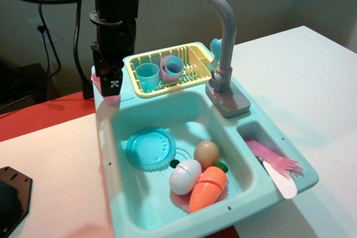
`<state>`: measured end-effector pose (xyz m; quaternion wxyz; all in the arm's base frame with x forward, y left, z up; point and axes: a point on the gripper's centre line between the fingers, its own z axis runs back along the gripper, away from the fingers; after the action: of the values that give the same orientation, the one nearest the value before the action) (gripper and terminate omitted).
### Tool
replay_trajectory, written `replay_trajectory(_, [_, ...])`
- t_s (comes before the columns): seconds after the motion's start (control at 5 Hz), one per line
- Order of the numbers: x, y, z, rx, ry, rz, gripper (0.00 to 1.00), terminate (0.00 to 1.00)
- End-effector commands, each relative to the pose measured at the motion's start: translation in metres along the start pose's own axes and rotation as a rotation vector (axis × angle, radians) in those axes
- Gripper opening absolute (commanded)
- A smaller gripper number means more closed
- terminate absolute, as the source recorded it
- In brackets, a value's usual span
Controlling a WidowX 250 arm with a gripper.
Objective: Put cup from counter to sink
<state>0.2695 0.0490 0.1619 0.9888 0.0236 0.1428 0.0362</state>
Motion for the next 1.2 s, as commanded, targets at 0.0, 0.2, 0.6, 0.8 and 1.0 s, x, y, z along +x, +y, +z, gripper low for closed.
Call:
replay_trajectory(0.0, [-0.002,0.001,0.002,0.015,-0.049,-0.006,0.00,0.00])
replay_trajectory(0.2, [-0.005,0.001,-0.001,0.017,-0.051,-0.005,0.00,0.00])
replay_trajectory(0.6, [-0.004,-0.005,0.007,0.018,-0.086,-0.016,0.00,0.00])
replay_trajectory(0.8, [0.008,-0.024,0.018,0.006,-0.110,-0.047,0.00,0.00])
replay_trajectory(1.0, [0.022,-0.047,0.027,0.005,-0.143,-0.096,0.00,0.00])
